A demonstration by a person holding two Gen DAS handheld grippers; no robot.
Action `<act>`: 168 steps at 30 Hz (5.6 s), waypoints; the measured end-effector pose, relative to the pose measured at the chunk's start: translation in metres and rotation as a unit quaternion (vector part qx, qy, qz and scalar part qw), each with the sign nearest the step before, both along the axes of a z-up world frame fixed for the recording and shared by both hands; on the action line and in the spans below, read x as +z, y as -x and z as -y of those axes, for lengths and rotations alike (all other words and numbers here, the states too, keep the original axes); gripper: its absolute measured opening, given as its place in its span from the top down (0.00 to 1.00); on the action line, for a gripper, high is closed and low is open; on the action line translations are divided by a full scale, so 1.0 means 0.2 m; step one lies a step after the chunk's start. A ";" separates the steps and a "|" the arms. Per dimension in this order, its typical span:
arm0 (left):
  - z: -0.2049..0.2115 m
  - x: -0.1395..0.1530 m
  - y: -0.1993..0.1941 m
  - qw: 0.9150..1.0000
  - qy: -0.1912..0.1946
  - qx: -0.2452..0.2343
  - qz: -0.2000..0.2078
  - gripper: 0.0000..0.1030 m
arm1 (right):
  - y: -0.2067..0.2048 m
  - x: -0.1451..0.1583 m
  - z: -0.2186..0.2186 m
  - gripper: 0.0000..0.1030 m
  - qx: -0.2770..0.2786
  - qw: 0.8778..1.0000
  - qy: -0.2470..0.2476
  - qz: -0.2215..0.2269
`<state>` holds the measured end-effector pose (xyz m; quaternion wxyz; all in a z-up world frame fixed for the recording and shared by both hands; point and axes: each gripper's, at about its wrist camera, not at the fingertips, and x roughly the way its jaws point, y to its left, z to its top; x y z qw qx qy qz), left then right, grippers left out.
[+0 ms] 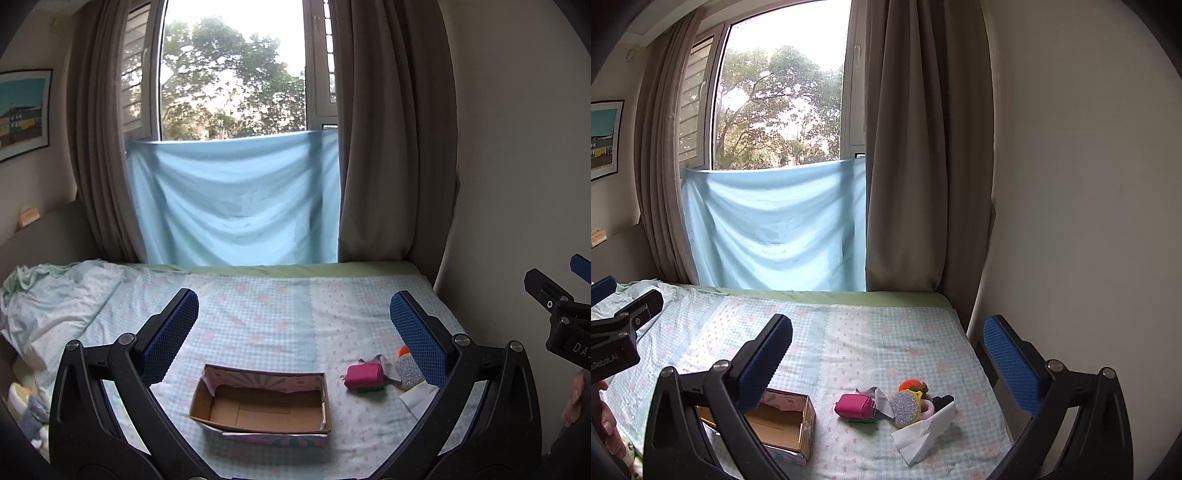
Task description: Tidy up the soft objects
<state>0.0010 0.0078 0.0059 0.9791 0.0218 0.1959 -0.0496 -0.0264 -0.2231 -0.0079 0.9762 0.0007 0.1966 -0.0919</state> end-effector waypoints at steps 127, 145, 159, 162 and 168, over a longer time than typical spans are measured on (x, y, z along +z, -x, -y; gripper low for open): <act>0.98 -1.30 -1.06 0.768 -0.281 -0.527 -0.234 0.56 | -0.65 -1.13 0.60 0.90 -0.157 0.931 -0.236 -0.231; 0.05 -0.83 -0.90 0.928 -0.099 -0.227 -0.280 0.56 | -0.94 -0.72 -0.27 0.90 0.102 0.947 -0.145 -0.267; -0.78 -1.39 -1.14 0.906 0.019 -0.042 -0.421 0.56 | -1.19 -1.13 -1.03 0.90 0.165 0.915 -0.069 -0.361; -0.82 -1.54 -1.19 0.895 0.018 -0.040 -0.443 0.56 | -1.26 -1.29 -1.09 0.90 0.177 0.901 -0.050 -0.392; -0.89 -1.79 -1.31 0.871 0.045 -0.018 -0.490 0.56 | -1.32 -1.52 -1.25 0.90 0.232 0.866 0.038 -0.441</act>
